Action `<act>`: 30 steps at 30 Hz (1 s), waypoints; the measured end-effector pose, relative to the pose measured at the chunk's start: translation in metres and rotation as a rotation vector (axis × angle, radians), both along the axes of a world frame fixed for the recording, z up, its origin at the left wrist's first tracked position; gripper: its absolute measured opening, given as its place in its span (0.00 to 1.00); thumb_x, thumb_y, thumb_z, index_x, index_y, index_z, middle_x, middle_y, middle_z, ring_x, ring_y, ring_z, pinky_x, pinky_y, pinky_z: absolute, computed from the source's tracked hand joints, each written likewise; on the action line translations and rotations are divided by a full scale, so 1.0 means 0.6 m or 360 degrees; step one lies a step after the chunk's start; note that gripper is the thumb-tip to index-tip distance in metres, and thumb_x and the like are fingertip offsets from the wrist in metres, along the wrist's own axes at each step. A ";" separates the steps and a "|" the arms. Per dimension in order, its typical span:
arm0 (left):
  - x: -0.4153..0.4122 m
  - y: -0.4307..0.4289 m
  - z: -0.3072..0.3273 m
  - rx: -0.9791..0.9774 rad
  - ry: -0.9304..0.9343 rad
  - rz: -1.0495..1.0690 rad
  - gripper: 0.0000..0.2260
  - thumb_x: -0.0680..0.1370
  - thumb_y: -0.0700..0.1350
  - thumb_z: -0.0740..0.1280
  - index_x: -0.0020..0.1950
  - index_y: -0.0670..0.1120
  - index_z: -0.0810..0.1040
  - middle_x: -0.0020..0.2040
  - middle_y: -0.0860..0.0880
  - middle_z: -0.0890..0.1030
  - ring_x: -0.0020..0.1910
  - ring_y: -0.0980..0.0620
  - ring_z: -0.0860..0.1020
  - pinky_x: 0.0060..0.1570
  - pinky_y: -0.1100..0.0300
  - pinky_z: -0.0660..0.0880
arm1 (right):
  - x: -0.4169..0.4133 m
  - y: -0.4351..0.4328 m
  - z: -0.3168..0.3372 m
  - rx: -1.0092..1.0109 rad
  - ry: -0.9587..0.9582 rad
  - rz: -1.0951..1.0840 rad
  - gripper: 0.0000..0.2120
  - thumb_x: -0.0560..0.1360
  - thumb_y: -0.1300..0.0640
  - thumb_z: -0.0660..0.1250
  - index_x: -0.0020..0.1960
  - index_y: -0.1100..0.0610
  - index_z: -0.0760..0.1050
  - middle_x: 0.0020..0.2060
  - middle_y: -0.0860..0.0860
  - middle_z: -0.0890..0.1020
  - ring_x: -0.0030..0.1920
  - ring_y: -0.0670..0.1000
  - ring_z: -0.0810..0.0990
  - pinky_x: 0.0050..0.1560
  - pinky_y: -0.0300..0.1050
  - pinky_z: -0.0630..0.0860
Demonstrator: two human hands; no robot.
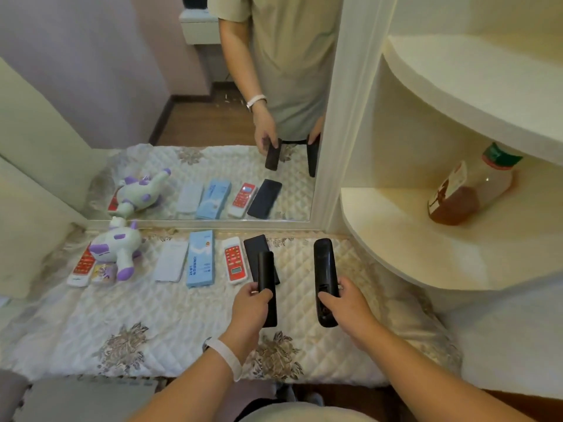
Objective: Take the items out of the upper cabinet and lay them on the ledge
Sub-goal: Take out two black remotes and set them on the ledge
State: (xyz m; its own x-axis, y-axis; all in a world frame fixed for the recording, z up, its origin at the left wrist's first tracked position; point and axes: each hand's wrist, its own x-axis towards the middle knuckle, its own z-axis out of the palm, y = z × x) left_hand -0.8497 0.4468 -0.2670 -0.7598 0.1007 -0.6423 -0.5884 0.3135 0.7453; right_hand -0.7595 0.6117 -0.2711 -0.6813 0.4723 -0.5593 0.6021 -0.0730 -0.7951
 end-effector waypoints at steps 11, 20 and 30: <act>-0.101 0.090 -0.079 -0.0059 -0.0143 -0.0316 0.08 0.79 0.38 0.62 0.57 0.46 0.73 0.47 0.48 0.78 0.44 0.50 0.78 0.35 0.59 0.73 | -0.089 0.043 -0.083 0.0083 -0.0261 -0.0022 0.19 0.75 0.59 0.71 0.64 0.54 0.72 0.53 0.50 0.81 0.51 0.50 0.81 0.46 0.43 0.78; -0.137 0.131 -0.114 -0.0159 -0.0079 -0.0602 0.08 0.78 0.38 0.62 0.56 0.47 0.71 0.44 0.53 0.76 0.41 0.54 0.76 0.36 0.60 0.73 | -0.130 0.053 -0.122 0.0152 -0.0348 -0.0074 0.15 0.75 0.61 0.71 0.59 0.55 0.73 0.52 0.49 0.81 0.50 0.48 0.80 0.42 0.38 0.74; -0.114 0.119 -0.119 -0.0114 0.0067 -0.0720 0.15 0.77 0.38 0.64 0.62 0.49 0.71 0.49 0.51 0.79 0.45 0.51 0.79 0.44 0.55 0.78 | -0.118 0.057 -0.130 0.0375 -0.0448 0.0090 0.16 0.77 0.57 0.66 0.64 0.55 0.70 0.54 0.50 0.81 0.49 0.49 0.79 0.46 0.43 0.74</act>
State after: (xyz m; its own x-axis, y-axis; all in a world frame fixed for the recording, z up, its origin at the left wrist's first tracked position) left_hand -0.9183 0.5184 -0.3381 -0.6752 0.3847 -0.6294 -0.3506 0.5833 0.7327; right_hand -0.8303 0.6458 -0.3489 -0.5449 0.5765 -0.6089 0.7975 0.1319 -0.5888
